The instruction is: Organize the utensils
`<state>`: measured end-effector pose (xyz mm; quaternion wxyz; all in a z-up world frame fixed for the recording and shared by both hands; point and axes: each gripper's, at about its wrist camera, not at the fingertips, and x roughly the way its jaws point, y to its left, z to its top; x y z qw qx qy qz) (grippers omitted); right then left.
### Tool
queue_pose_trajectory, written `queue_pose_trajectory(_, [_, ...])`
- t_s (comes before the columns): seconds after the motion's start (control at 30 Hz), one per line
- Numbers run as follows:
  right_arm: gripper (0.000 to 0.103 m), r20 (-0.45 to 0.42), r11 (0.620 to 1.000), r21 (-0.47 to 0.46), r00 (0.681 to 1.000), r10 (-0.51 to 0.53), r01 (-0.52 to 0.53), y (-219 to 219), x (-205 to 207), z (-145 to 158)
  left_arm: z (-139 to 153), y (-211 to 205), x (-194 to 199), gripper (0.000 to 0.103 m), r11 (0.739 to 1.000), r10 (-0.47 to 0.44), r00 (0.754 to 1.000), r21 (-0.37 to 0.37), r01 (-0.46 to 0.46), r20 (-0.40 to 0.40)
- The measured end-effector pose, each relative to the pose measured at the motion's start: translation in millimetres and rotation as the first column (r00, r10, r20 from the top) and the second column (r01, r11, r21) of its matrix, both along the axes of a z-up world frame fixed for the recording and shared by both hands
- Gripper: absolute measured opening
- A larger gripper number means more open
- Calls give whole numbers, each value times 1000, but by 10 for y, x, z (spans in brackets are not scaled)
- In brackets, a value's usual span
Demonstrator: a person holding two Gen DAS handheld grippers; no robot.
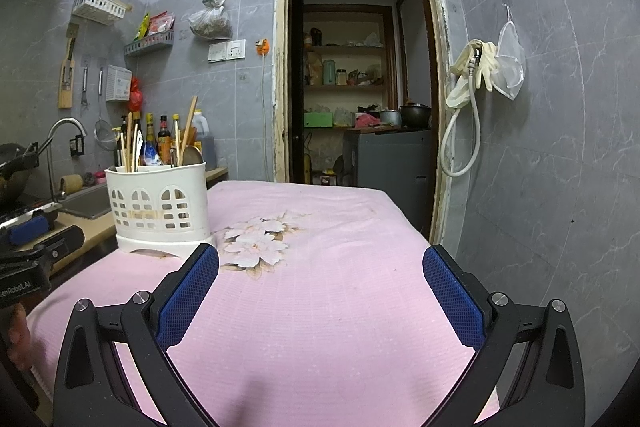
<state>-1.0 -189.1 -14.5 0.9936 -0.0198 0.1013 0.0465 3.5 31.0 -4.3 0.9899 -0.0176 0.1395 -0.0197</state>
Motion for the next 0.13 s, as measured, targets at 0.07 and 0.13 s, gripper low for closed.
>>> queue_pose_trajectory(0.07, [103, -3, 1000, 1, 1000, 0, 0, 18, 18, -11, -10, -4, 8, 91, 1000, -1, 1000, 3, 1, -3])
queue_pose_trajectory(0.13, [103, -5, 1000, 1, 1000, 0, 0, 32, 15, -13, -18, -1, 10, 91, 1000, 0, 1000, 5, 0, -3])
